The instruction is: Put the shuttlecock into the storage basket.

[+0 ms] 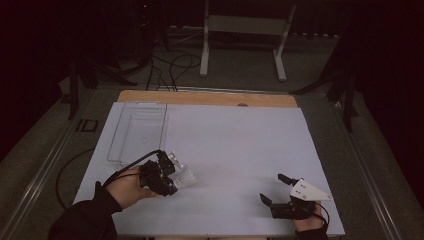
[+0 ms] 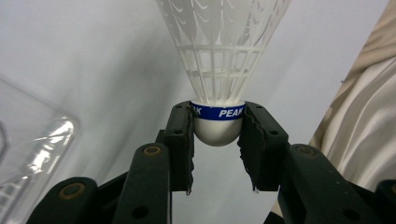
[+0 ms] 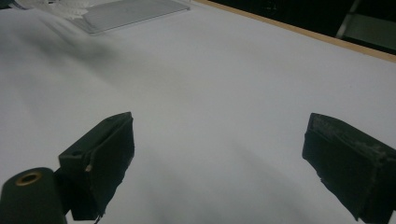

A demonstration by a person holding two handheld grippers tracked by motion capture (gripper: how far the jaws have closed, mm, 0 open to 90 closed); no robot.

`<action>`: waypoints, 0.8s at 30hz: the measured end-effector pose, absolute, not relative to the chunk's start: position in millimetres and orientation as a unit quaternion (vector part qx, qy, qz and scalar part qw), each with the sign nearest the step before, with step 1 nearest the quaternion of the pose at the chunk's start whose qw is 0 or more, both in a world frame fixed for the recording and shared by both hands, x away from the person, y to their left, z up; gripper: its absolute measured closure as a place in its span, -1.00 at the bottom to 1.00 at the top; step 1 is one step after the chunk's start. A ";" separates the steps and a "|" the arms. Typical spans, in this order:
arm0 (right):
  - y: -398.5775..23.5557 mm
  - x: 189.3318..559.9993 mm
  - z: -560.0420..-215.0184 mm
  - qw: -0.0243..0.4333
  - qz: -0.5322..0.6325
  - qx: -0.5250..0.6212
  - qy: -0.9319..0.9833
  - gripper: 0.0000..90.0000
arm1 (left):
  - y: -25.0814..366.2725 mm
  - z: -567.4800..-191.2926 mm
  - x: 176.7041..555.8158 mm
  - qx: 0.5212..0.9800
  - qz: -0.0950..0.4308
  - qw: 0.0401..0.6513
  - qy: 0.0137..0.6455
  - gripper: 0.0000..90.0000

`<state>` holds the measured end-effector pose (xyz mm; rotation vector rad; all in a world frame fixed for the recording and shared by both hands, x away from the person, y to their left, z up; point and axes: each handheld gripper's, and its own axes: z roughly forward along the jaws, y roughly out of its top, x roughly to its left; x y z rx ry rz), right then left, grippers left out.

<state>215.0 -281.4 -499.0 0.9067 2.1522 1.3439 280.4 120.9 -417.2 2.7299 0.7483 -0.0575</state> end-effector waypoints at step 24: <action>-280.7 215.1 -499.0 0.223 0.486 0.326 0.780 -0.80 | 128.3 -372.8 291.3 0.956 -0.001 0.169 0.239 0.47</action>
